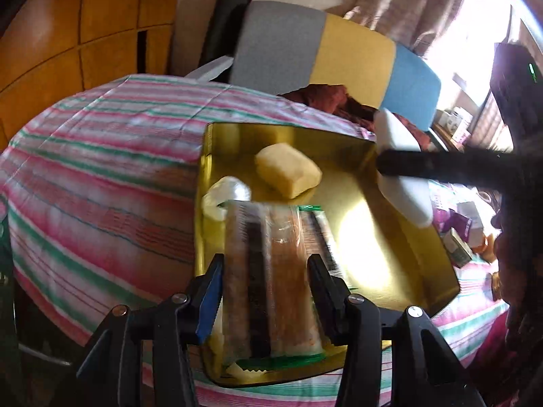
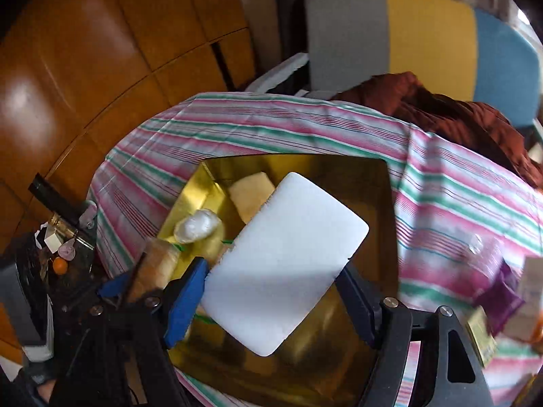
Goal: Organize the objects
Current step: 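Place the cracker packet and white foam block into the gold tray with both grippers, then withdraw both grippers from the tray back toward the remaining items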
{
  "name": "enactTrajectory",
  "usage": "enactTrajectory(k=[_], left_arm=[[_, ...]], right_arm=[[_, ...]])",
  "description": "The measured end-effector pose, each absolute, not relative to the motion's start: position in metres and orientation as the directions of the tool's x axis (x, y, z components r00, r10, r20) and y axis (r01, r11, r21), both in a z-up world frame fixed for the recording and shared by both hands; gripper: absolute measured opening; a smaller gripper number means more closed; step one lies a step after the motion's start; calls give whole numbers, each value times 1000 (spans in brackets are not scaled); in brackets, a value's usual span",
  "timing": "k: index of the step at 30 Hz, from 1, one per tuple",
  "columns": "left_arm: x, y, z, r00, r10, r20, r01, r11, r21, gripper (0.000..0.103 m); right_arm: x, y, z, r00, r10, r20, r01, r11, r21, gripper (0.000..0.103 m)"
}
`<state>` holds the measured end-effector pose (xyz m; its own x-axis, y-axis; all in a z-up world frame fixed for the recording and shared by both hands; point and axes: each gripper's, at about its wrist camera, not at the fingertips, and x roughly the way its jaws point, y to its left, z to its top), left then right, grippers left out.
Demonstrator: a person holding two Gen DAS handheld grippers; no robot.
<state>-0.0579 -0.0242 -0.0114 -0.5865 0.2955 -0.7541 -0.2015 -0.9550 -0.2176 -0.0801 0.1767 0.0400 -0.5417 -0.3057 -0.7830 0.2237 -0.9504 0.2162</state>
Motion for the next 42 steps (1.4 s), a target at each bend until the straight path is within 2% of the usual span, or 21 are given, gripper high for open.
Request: enactTrajectory(k=[2, 6, 10, 20, 31, 42], left_arm=[[-59, -30, -14, -581, 296, -758, -176, -955, -238, 53], [-58, -36, -13, -597, 291, -748, -167, -956, -240, 53], [-57, -39, -10, -613, 269, -743, -146, -963, -228, 53], [-41, -21, 5, -643, 212, -736, -151, -977, -149, 54], [-22, 4, 17, -671, 174, -720, -187, -980, -63, 54], [-9, 28, 18, -666, 196, -720, -253, -967, -30, 54]], right_arm=[[-94, 158, 40, -533, -314, -785, 253, -945, 206, 80], [-113, 134, 39, -532, -367, -763, 285, -926, 246, 99], [-111, 132, 34, -516, -404, -756, 281, -913, 296, 99], [-73, 164, 21, -523, -379, -764, 198, -925, 323, 103], [-28, 183, 27, -614, -247, -750, 145, -969, 201, 103], [-7, 208, 23, -655, -119, -747, 76, -993, 91, 103]])
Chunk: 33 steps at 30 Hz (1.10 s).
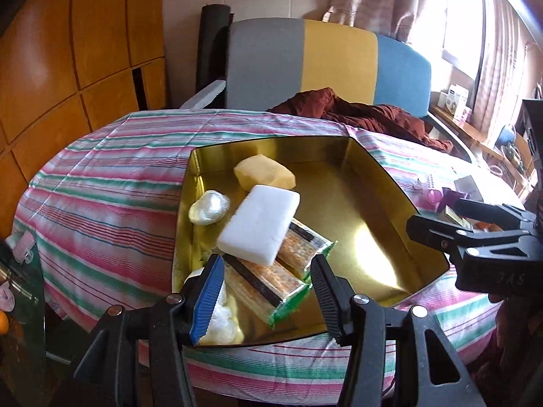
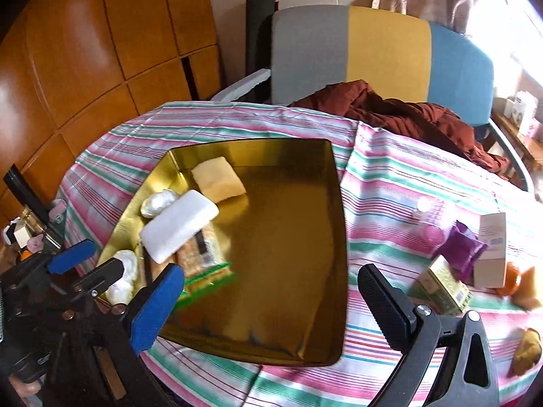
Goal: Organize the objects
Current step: 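Withdraw both grippers from the tray back toward the remaining items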
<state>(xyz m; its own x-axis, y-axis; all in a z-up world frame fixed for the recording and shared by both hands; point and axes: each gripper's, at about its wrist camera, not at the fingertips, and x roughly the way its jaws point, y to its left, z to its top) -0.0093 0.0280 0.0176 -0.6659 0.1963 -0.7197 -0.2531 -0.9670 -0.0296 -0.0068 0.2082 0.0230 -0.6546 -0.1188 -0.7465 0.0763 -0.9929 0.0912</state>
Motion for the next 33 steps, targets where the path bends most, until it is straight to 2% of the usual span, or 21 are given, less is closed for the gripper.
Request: enactTrajectory(k=[13, 24, 33], left_arm=[[4, 60, 21, -668, 218, -712, -342, -939, 33, 54], [15, 98, 23, -654, 250, -714, -433, -898, 82, 54], [17, 137, 22, -598, 324, -733, -537, -841, 67, 54]], right_arm=[[9, 278, 18, -652, 39, -758, -66, -998, 6, 103], [39, 398, 29, -623, 232, -747, -311, -950, -35, 103], [64, 507, 30, -591, 318, -741, -548, -833, 80, 103]])
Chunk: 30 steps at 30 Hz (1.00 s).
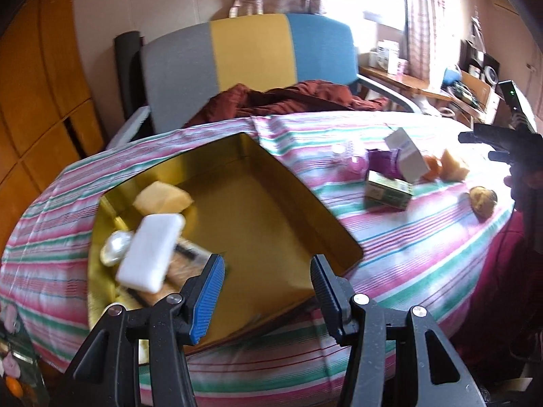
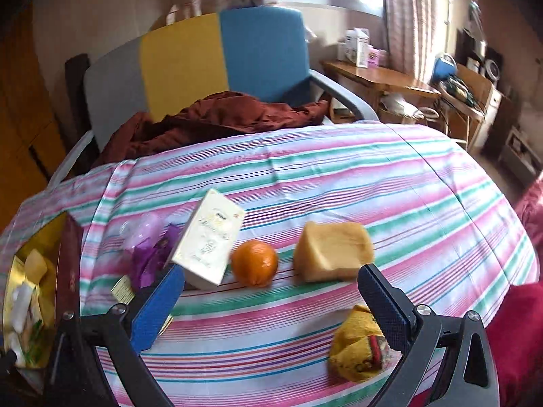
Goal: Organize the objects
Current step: 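Withdraw both grippers from the tray back toward the remaining items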
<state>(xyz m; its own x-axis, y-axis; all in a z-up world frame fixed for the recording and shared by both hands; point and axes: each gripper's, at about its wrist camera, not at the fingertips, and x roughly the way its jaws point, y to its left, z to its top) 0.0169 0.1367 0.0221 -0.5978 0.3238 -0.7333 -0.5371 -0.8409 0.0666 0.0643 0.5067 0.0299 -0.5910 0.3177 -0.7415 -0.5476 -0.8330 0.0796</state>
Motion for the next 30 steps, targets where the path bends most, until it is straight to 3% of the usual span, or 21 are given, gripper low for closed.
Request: enactTrajectory(k=[6, 14, 19, 24, 30], left_arm=[[14, 172, 19, -528, 382, -759, -600, -800, 14, 54], [8, 234, 20, -458, 435, -775, -688, -725, -1, 54], [-7, 269, 14, -376, 461, -804, -707, -704, -72, 54], [-20, 301, 2, -354, 429, -831, -721, -691, -49, 74], [-33, 333, -22, -321, 390, -863, -750, -661, -19, 82]], right_arm=[[85, 548, 18, -601, 271, -752, -655, -706, 269, 103], [89, 552, 14, -617, 230, -753, -655, -680, 329, 103], [90, 556, 11, -624, 208, -753, -655, -666, 358, 103], [92, 560, 7, -631, 181, -755, -653, -649, 390, 103], [89, 561, 5, -634, 156, -757, -643, -651, 404, 103]])
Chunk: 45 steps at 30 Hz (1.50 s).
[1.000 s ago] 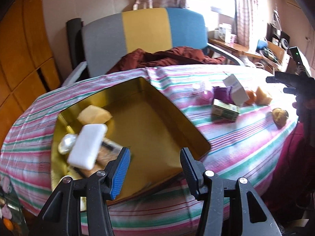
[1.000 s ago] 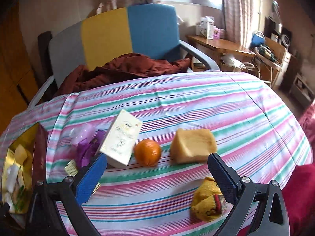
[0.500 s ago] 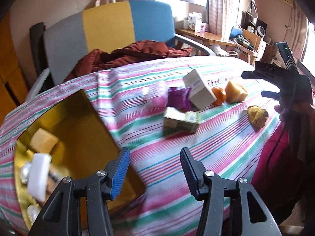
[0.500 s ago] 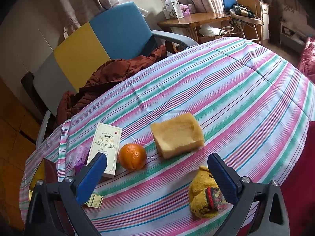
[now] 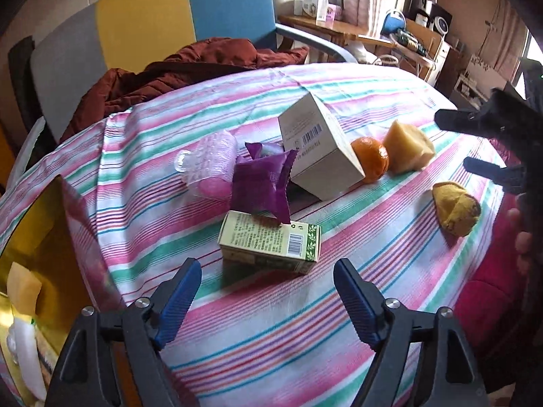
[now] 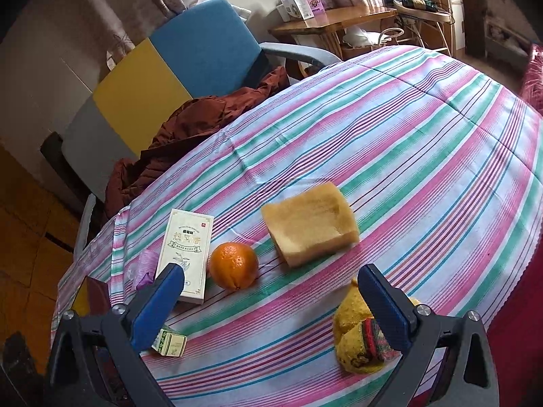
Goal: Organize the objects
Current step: 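Withdraw both grippers from the tray back toward the remaining items, then grasp the small green-and-white box with the left gripper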
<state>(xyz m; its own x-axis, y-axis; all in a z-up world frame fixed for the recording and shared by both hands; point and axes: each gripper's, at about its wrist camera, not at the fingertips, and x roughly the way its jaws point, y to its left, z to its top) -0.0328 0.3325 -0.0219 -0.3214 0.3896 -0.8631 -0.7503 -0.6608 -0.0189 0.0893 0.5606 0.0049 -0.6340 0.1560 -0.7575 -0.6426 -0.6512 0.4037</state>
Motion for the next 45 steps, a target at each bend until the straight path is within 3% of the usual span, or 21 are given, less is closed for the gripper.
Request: enactTrajectory(k=[12, 13, 14, 15, 18, 29, 34, 39, 45], left_arm=[[-58, 361, -53, -320, 321, -892, -789, -612, 63, 87], [-60, 361, -56, -306, 326, -895, -790, -611, 48, 86], [-61, 360, -58, -290, 337, -896, -792, -610, 27, 75], [-60, 358, -59, -273, 350, -896, -792, -611, 3, 73], [-50, 349, -54, -260, 408, -876, -795, -605, -46, 73], [38, 311, -57, -310, 489, -816, -850, -527, 7, 73], [35, 304, -61, -328, 536, -778, -840, -542, -19, 73], [28, 297, -58, -312, 551, -774, -835, -547, -53, 72], [36, 273, -55, -275, 565, -778, -860, -507, -65, 72]], right_arm=[[88, 564, 2, -644, 120, -755, -631, -641, 436, 103], [88, 564, 2, -643, 119, -756, -631, -642, 435, 103], [87, 564, 2, -642, 119, -758, -631, -643, 434, 103], [87, 564, 1, -641, 119, -759, -631, -645, 432, 103], [86, 563, 1, -634, 118, -764, -632, -648, 425, 103], [76, 555, -3, -598, 117, -793, -626, -687, 370, 103], [72, 550, -4, -586, 122, -801, -618, -706, 345, 103], [64, 529, 6, -643, 70, -763, -506, -787, 354, 101], [34, 472, 8, -610, -2, -793, -284, -933, 221, 86]])
